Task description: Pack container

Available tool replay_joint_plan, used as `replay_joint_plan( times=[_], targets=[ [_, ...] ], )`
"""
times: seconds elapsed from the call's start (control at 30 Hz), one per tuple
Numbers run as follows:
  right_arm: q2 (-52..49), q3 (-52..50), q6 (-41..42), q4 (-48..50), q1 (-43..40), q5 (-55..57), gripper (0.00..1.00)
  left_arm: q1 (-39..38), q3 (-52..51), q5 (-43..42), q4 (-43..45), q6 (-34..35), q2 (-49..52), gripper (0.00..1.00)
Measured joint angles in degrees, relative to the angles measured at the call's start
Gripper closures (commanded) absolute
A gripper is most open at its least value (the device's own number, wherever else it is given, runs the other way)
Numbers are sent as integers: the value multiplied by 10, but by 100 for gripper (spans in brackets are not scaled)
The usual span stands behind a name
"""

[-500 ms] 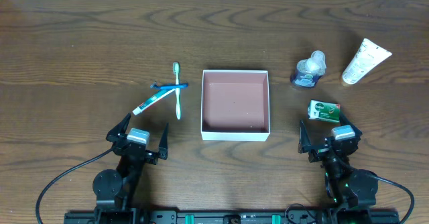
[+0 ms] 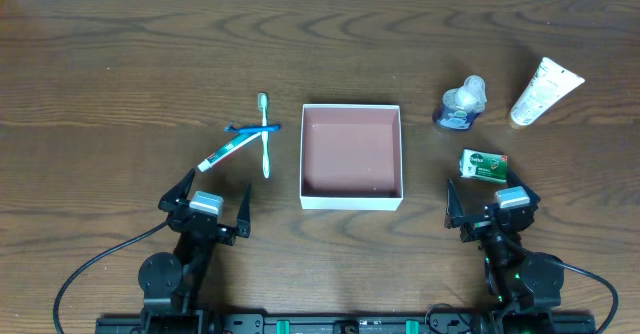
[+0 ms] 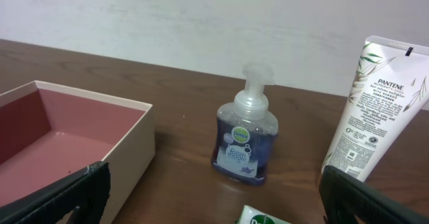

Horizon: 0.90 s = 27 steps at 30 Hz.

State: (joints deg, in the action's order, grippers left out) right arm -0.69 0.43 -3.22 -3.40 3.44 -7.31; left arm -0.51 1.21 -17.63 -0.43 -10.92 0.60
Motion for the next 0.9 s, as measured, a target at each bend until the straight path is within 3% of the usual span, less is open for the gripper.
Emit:
replay_joint_plan(
  times=[0.9],
  targets=[
    [0, 0, 0, 14, 0, -2, 1, 0, 0, 0, 0, 0, 0, 2]
  ],
)
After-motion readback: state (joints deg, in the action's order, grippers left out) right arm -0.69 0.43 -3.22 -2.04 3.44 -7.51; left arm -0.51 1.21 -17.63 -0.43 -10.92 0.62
